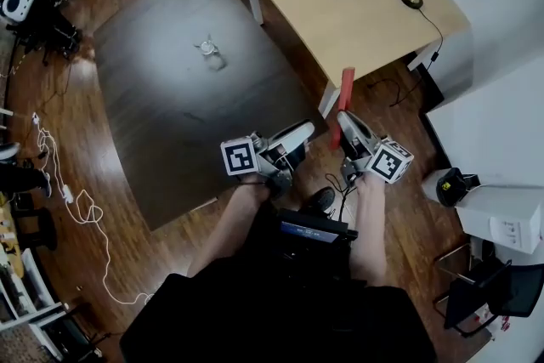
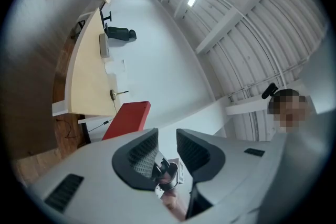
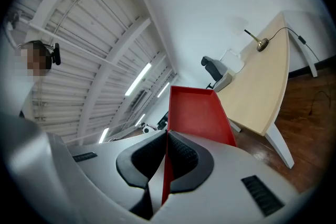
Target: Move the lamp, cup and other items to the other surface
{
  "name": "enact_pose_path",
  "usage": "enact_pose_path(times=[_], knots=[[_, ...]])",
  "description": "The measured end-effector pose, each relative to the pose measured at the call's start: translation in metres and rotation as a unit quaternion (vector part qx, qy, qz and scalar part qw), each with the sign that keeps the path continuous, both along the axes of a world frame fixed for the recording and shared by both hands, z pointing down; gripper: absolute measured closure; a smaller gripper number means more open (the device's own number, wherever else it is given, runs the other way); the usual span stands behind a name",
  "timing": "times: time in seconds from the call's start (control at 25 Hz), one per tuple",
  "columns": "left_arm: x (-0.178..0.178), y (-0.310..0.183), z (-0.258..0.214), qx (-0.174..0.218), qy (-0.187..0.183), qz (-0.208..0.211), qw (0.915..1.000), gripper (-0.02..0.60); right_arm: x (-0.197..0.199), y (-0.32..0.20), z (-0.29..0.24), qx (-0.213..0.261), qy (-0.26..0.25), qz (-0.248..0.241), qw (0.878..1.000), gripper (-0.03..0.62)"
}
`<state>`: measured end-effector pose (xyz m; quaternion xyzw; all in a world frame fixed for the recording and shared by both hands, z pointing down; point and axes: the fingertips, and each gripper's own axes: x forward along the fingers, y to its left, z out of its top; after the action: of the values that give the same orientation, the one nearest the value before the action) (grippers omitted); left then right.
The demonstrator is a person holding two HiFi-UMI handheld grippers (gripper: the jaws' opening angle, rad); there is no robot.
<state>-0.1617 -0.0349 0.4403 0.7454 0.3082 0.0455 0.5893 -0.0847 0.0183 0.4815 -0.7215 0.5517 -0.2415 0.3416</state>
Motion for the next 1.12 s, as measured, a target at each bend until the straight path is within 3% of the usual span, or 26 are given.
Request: enact_pose_path(times=[0.32, 0.88, 1.12], knots=[[0.06, 0.083, -0.002, 0.011, -0.004, 0.027, 0.9995, 0.454, 0.059, 0.09, -0.005, 0.039, -0.015, 0.028, 0.999, 0.559], [0.136, 0.244, -0.01, 0.027, 0.006, 0.109, 0.9937, 0.454, 0.116, 0.251, -0.025, 0.096, -0.028, 0.09, 0.991, 0.559], [0.158, 0.28, -0.009, 0.027, 0.003, 0.14, 0.9898, 0.454, 0.131, 0.29, -0.021, 0.104, -0.036, 0.12, 0.987, 0.559]])
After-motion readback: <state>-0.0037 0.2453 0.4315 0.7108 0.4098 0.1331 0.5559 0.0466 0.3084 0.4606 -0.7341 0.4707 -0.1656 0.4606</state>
